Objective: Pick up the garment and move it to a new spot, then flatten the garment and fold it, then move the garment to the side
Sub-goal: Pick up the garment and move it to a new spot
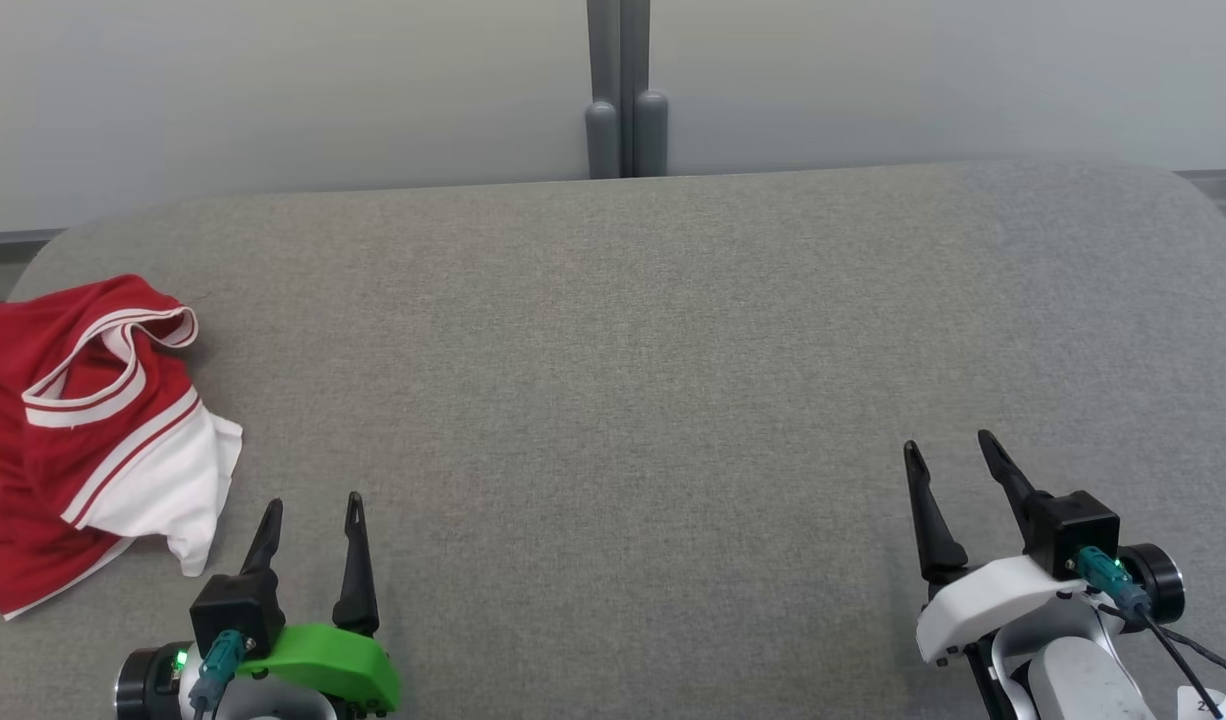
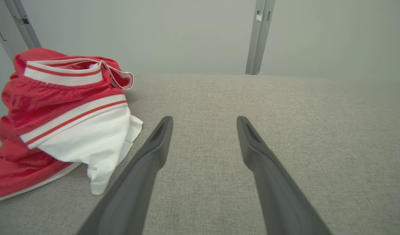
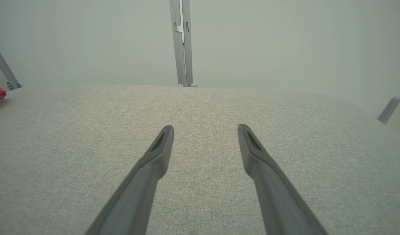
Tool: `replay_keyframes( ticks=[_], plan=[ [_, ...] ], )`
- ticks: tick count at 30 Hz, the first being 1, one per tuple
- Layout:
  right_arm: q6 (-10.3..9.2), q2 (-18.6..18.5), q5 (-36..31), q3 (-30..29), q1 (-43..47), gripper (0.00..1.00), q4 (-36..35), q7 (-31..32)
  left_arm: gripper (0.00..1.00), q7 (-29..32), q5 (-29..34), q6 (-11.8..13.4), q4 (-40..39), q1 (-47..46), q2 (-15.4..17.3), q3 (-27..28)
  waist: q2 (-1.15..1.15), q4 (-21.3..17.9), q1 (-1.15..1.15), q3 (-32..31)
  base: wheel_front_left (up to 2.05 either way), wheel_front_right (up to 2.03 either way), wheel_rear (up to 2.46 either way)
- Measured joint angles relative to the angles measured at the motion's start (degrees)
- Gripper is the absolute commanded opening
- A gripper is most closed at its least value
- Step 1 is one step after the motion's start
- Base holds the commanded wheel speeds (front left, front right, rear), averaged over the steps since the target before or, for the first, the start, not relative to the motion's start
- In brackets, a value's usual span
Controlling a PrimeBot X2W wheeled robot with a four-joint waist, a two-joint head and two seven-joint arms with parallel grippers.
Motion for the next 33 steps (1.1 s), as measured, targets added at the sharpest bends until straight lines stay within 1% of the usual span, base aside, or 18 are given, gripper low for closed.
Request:
replay_keyframes(
  ticks=[6,9,15,26,30,33],
  plan=[
    [0.00,0.07,1.09,1.45,0.00,1.00,0.12,0.00,1.00,-0.01,-0.49,0.69,0.63,0.60,-0.01,0.86,0.00,2.14,0.00,-0.02,0.00,0.00,0.00],
    [0.00,0.10,1.78,2.72,0.03,1.00,0.19,0.00,1.00,-0.01,-0.49,0.90,1.00,1.26,0.02,1.97,0.00,4.06,0.00,-0.12,0.00,0.00,0.00],
    [0.00,0.19,2.98,5.12,0.00,1.00,0.81,0.00,1.00,-0.01,-0.14,0.98,1.19,2.54,0.03,4.25,0.00,9.07,0.00,-0.31,0.00,0.00,0.00],
    [0.01,0.46,4.12,9.05,-1.15,1.00,2.63,-0.01,1.00,-0.01,0.34,0.92,1.21,4.63,0.07,6.91,0.00,19.71,0.00,-0.08,0.00,0.00,0.00],
    [0.01,0.48,4.56,9.59,-1.60,1.00,3.07,-0.01,1.00,-0.02,0.08,0.93,0.98,4.83,0.07,7.10,0.00,22.32,0.00,0.34,0.00,0.00,0.00],
    [0.01,0.48,4.55,10.02,-1.90,1.00,3.13,-0.01,1.00,-0.01,-0.53,1.00,0.71,5.01,0.08,7.32,0.00,23.10,0.00,1.15,0.00,0.00,0.00]
  ],
)
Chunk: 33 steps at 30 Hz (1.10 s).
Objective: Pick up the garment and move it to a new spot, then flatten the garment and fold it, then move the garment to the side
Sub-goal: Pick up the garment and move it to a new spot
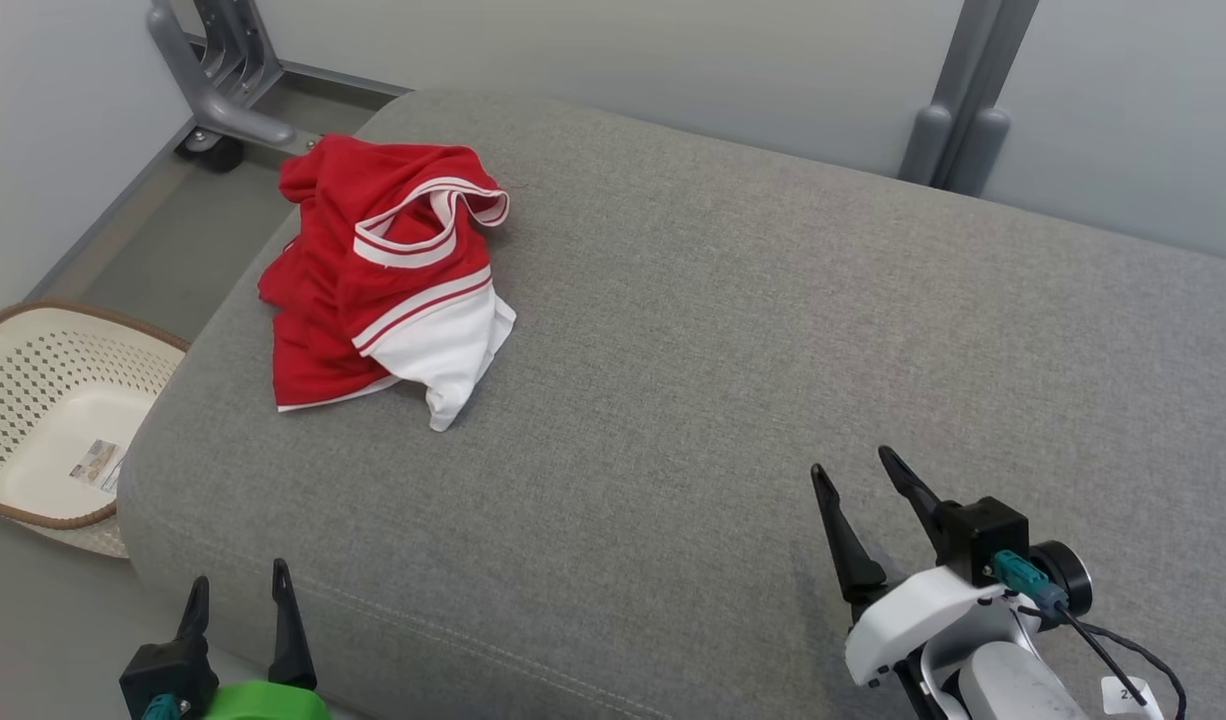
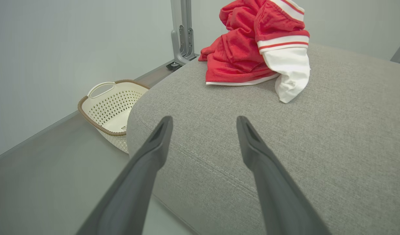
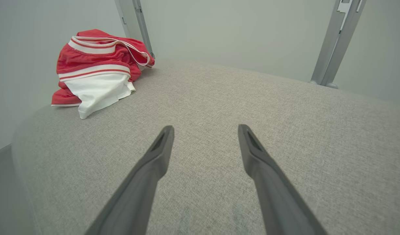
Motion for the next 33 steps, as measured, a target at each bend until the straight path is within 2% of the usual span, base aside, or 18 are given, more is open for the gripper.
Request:
replay_keyframes(
  ticks=[4,9,17,24,30,33],
  plan=[
    [0.00,-0.78,-0.07,0.10,-0.25,1.00,0.11,0.00,1.00,0.00,-1.14,-0.63,0.43,-1.05,0.00,0.13,0.00,-0.37,0.00,1.27,0.00,0.00,0.00],
    [0.00,-2.35,-0.16,0.27,-1.77,1.00,-0.36,0.00,1.00,0.00,-0.37,-4.36,2.15,-8.56,1.67,0.90,0.00,-2.57,0.00,3.68,0.00,0.00,0.00],
    [0.00,-5.76,-0.04,-0.67,-2.87,1.00,-0.83,0.00,1.00,-0.01,1.33,-7.17,8.43,-22.51,9.21,-2.72,0.00,-6.62,0.00,8.43,0.00,0.00,0.00],
    [0.00,-7.90,0.35,-1.53,-3.10,1.00,-1.23,-0.03,1.00,-0.01,-2.16,-7.45,17.03,-30.66,16.25,-8.24,0.00,-11.13,0.00,11.82,0.00,0.00,0.00],
    [0.00,-8.67,1.19,-2.22,-3.05,1.00,-1.05,-0.03,1.00,1.35,-3.92,-7.45,23.45,-34.90,18.72,-11.45,0.00,-14.29,0.00,14.11,0.00,0.00,0.00],
    [0.00,-8.75,1.52,-1.96,-3.07,1.00,-1.03,-0.03,1.00,1.72,-3.42,-4.89,26.25,-36.95,19.25,-11.25,0.00,-15.38,0.00,15.13,0.00,0.00,0.00]
  ],
)
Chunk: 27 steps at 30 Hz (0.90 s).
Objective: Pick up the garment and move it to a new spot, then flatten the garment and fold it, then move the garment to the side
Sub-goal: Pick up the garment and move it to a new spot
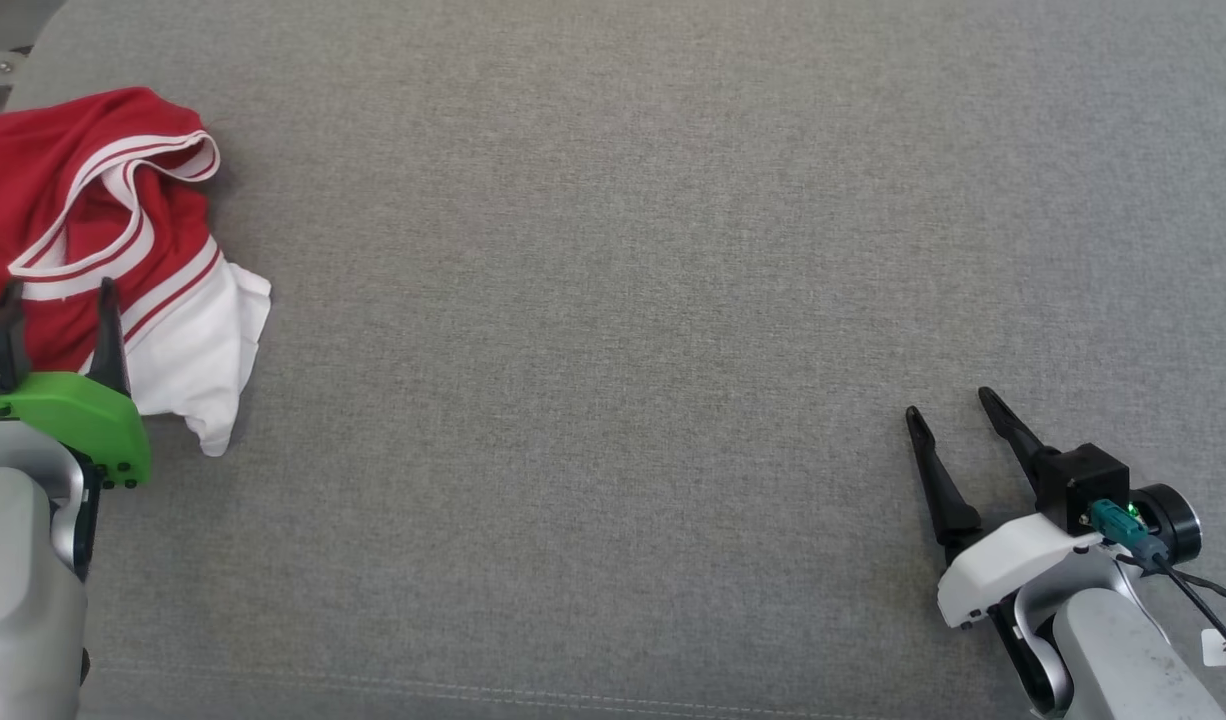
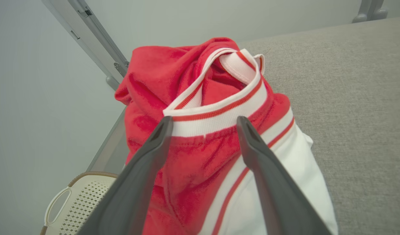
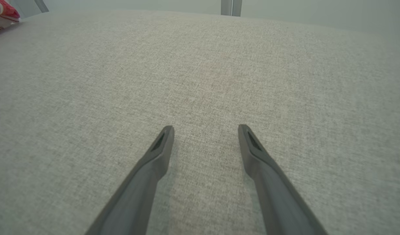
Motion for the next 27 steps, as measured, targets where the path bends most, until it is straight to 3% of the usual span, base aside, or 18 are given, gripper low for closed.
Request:
replay_keyframes(
  ticks=[6,14,15,16,17,27],
  plan=[
    [0.00,-0.07,0.25,0.15,-0.08,1.00,0.36,-0.01,1.00,0.59,1.10,5.22,5.24,-2.40,0.09,-0.05,0.00,-1.65,0.00,1.31,0.00,0.00,0.00],
    [0.02,0.05,0.44,0.03,-0.35,1.00,0.91,-0.04,1.00,2.14,-0.59,5.34,11.85,-4.38,-1.27,0.44,0.00,-2.29,0.00,1.88,0.00,0.00,0.00],
    [0.02,0.05,0.45,0.07,-0.49,1.00,1.01,-0.08,0.47,2.31,-0.74,5.05,12.58,-4.71,-1.45,0.45,0.00,-2.32,0.00,1.97,0.00,0.00,0.00],
    [0.03,0.08,0.51,0.12,-0.64,1.00,1.13,-0.19,0.07,2.37,-1.35,4.74,13.23,-4.96,-1.57,0.68,0.00,-2.37,0.00,2.03,0.00,0.00,0.00],
    [0.03,0.14,0.55,0.21,-0.69,1.00,1.30,-0.19,0.00,2.53,-2.00,4.60,13.97,-5.21,-1.72,0.94,0.00,-2.43,0.00,2.03,0.00,0.00,0.00],
    [0.03,1.74,1.44,-0.51,-0.29,1.00,2.26,-0.16,0.00,-1.25,-1.31,3.26,10.79,-7.46,-1.18,-0.19,0.00,-2.58,0.00,-0.43,0.00,0.00,0.00]
  ],
)
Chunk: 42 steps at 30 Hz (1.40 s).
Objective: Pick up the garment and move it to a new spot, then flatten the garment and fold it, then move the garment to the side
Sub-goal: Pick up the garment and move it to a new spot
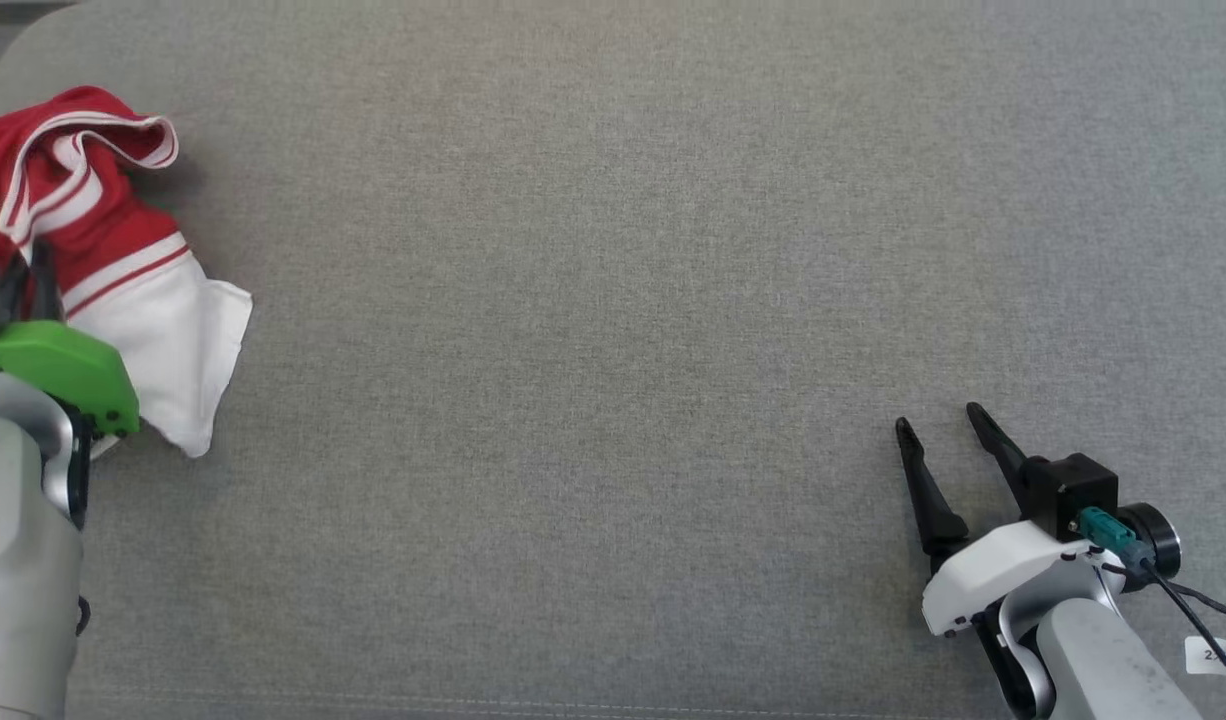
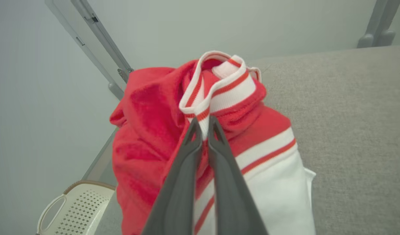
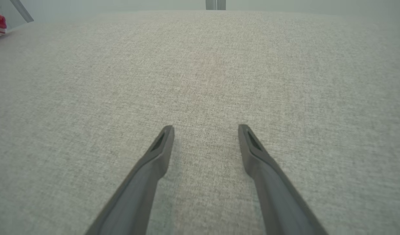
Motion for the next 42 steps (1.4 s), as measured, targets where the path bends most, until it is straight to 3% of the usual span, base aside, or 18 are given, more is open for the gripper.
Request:
replay_keyframes(
  ticks=[7,11,19,25,29,32,39,40,41,42],
  plan=[
    [0.00,2.90,0.97,-0.30,1.16,1.00,0.69,0.04,0.00,-0.33,2.22,-2.47,-10.98,-3.89,1.19,-2.55,0.00,0.29,0.00,-3.45,0.00,0.00,0.00],
    [0.00,4.26,1.59,-0.64,1.72,1.00,1.12,0.04,0.00,-0.35,1.56,-3.91,-17.72,-5.20,-0.22,-3.69,0.00,0.01,0.00,-5.17,0.00,0.00,0.00],
    [0.00,5.61,2.22,-1.52,2.69,1.00,1.54,0.05,0.00,0.87,-1.24,-5.08,-28.24,-4.58,-9.18,-9.21,0.00,-3.42,0.00,-6.66,0.00,0.00,0.00],
    [0.00,5.91,2.26,-1.59,2.41,1.00,1.43,0.05,0.00,2.53,-3.63,-5.25,-28.04,-0.03,-16.60,-14.52,0.00,-8.02,0.00,-6.71,0.00,0.00,0.00],
    [0.00,6.05,2.30,-1.81,1.53,1.00,1.16,0.07,0.00,3.10,-5.99,-5.34,-24.17,2.83,-17.92,-21.05,0.00,-11.85,0.00,-6.17,0.00,0.00,0.00],
    [-0.01,6.23,2.63,-1.56,1.16,1.00,1.22,0.07,0.00,2.83,-12.16,-5.16,-23.46,5.20,-17.95,-28.36,0.00,-14.93,0.00,-5.62,0.00,0.00,0.00],
    [-0.01,6.55,3.22,-1.52,0.90,1.00,1.42,0.07,0.00,0.41,-20.72,-0.11,-23.57,4.88,-18.12,-41.28,0.00,-22.06,0.00,-4.45,0.00,0.00,0.00],
    [-0.01,6.60,3.22,-1.57,0.90,1.00,1.41,0.07,0.22,0.01,-21.04,0.56,-23.27,4.42,-18.13,-41.79,0.00,-22.66,0.00,-4.36,0.00,0.00,0.00],
    [-0.01,6.65,3.22,-1.62,0.90,1.00,1.36,0.07,0.67,-0.07,-21.18,1.24,-22.72,3.96,-18.15,-42.06,0.00,-23.12,0.00,-4.29,0.00,0.00,0.00],
    [-0.01,6.66,3.22,-1.69,0.91,1.00,1.26,0.07,1.00,-0.09,-21.65,1.68,-22.02,3.66,-18.15,-42.22,0.00,-23.43,0.00,-4.24,0.00,0.00,0.00]
  ],
)
